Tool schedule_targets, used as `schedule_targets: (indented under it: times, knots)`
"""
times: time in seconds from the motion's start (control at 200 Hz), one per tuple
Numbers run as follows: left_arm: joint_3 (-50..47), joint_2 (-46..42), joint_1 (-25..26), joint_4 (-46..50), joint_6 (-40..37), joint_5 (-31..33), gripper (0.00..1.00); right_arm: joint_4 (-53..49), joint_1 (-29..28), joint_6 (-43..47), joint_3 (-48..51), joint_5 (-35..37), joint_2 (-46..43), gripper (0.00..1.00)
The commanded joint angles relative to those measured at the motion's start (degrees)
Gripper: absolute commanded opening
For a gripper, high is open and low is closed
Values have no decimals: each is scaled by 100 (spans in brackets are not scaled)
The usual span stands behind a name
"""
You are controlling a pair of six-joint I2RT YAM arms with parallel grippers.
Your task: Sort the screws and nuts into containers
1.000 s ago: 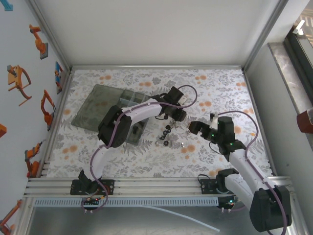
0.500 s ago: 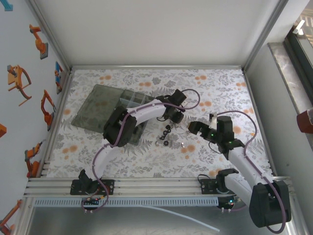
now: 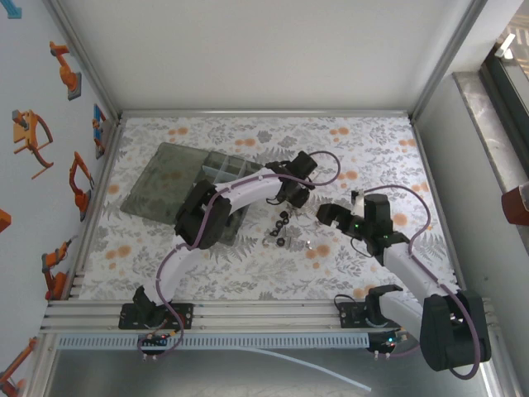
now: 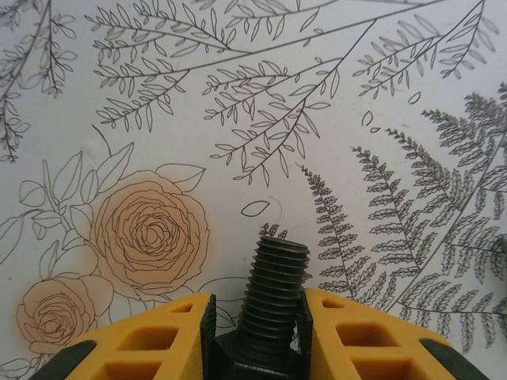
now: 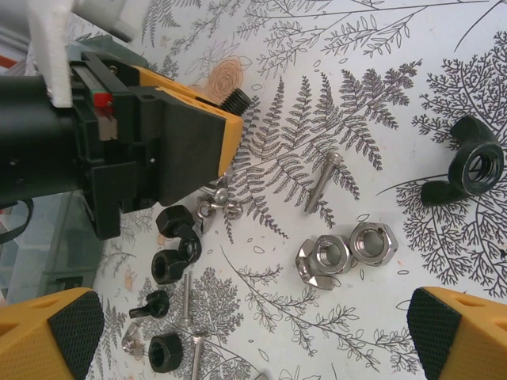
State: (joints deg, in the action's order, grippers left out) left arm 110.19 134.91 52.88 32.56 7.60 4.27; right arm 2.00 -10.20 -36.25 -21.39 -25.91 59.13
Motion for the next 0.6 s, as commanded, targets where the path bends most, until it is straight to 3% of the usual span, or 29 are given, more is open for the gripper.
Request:
schedule_targets:
  times: [0.0,0.13,0.34,0.591]
  knots:
    - [-67,-786,-139,-320,323,-254,23,222,31,31,-262,-84,175,100]
    - [-600,-1390,-306,-412,753,-280,23,269,4,226,-495,-167,422,100]
    - [-2361,-2776,-594,-103,1554,42,22,276,-207,569,-1068,-205,1019,100]
    - [-3430,-3725,-717,1036,2169,584,21,431,-1152,768,-1992,-259,1850,100]
